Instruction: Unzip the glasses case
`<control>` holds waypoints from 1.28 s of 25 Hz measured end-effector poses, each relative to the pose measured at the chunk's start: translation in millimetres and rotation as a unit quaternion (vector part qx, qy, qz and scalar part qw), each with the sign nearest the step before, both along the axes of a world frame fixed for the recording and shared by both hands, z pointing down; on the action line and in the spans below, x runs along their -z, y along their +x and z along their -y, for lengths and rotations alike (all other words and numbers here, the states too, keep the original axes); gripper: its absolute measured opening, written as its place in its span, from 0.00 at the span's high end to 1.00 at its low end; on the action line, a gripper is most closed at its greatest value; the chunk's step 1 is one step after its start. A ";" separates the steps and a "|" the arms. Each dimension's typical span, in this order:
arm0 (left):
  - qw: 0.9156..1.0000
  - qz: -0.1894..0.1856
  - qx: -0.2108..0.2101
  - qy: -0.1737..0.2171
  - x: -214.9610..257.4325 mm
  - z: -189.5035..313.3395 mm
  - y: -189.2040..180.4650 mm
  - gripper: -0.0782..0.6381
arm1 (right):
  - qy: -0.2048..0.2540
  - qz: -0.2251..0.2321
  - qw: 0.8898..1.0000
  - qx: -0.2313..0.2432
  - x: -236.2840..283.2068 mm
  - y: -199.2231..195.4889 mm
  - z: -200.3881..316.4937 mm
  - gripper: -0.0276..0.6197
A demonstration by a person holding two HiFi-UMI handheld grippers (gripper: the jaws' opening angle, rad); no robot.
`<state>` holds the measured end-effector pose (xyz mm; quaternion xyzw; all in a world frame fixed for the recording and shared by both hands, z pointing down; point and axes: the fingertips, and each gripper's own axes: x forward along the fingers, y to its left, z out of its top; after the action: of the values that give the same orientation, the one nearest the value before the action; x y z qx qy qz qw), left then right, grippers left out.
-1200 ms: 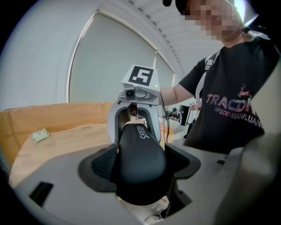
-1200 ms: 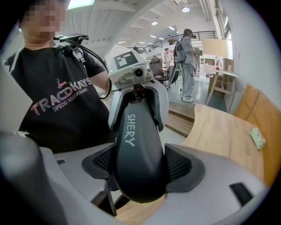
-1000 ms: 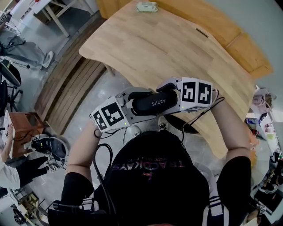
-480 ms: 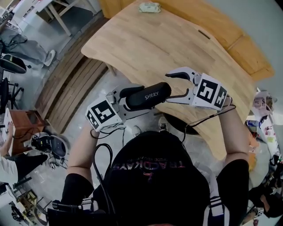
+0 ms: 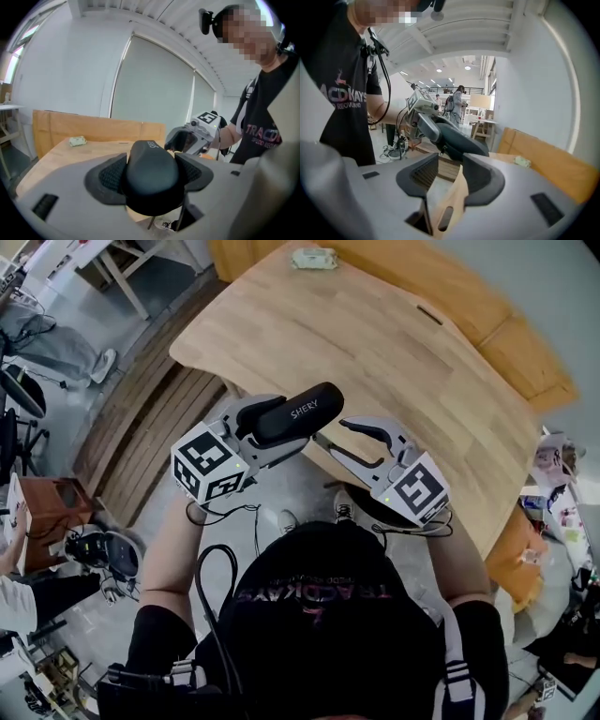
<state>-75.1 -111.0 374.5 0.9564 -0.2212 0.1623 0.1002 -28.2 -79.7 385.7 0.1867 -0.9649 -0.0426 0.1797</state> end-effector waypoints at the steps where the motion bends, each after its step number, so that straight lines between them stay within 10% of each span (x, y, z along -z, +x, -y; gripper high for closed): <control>1: 1.000 -0.001 0.009 -0.004 0.2 4.2 0.2 0.43 | 0.010 0.005 1.000 -0.016 -0.3 -3.6 0.2 0.69; 32: 0.983 -0.021 0.157 -0.098 -19.3 29.2 -6.9 0.43 | 0.134 -0.036 0.976 -0.169 -19.5 -24.8 33.8 0.89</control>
<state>-82.0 -140.1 393.8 0.8988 -0.3491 0.1452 0.2219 -53.0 -113.5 405.2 0.3680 -0.8979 -0.1471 0.1918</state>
